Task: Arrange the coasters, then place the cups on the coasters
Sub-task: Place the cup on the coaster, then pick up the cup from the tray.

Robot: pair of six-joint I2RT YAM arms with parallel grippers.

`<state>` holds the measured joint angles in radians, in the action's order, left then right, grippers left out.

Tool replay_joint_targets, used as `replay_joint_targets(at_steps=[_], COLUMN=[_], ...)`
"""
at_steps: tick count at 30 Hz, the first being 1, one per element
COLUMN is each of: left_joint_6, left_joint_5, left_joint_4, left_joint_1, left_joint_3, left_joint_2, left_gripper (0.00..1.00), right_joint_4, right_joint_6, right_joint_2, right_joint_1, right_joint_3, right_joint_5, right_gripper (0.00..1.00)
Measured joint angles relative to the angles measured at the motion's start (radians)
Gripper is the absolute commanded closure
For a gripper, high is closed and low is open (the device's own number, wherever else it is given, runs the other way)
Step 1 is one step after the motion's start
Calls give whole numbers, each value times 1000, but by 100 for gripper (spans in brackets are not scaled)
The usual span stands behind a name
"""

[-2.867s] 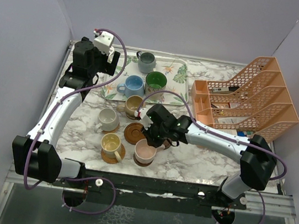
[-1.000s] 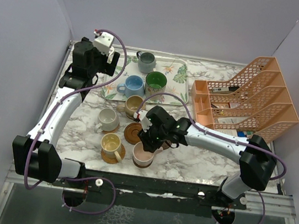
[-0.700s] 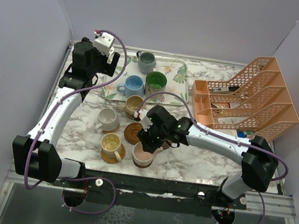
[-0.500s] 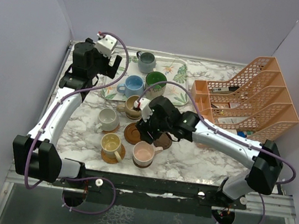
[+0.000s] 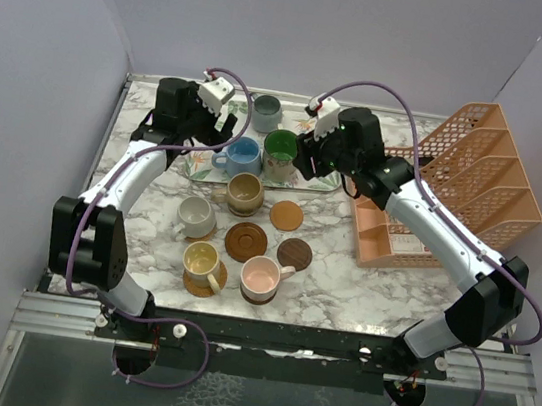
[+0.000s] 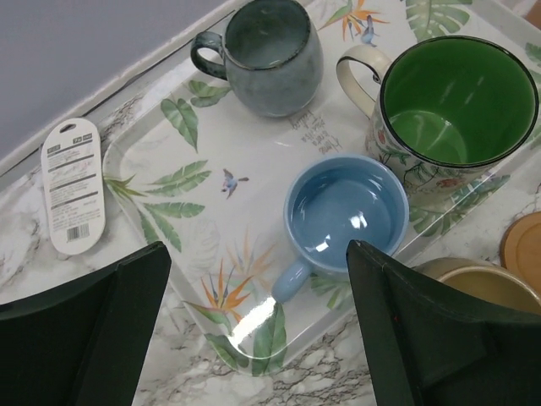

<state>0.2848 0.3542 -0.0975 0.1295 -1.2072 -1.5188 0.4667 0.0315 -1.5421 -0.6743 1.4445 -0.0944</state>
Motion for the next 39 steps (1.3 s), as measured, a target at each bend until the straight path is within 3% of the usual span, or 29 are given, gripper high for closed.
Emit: replay_joint_targets(at_steps=[10,20,30,39], left_joint_6=[84,267,386,395], left_joint_5=[119,200,206,136], left_joint_4=[-64,-329,-508,-609], left_joint_1=[13,23,50,63], left_joint_3=[-212,-469,-666,-745], left_joint_2=[-229,-454,-604,-665], left_gripper=[30,38,52,53], right_joint_4=[-77,-108,-157,-165], right_joint_6=[63,144,158,164], right_joint_2=[-23,17,52,52], right_joint_1=[138,234,305,328], right_joint_3=[-53,-261,-320,-341], right_joint_5=[-59,-215,-301,-320], right_gripper=[47,47,48,48])
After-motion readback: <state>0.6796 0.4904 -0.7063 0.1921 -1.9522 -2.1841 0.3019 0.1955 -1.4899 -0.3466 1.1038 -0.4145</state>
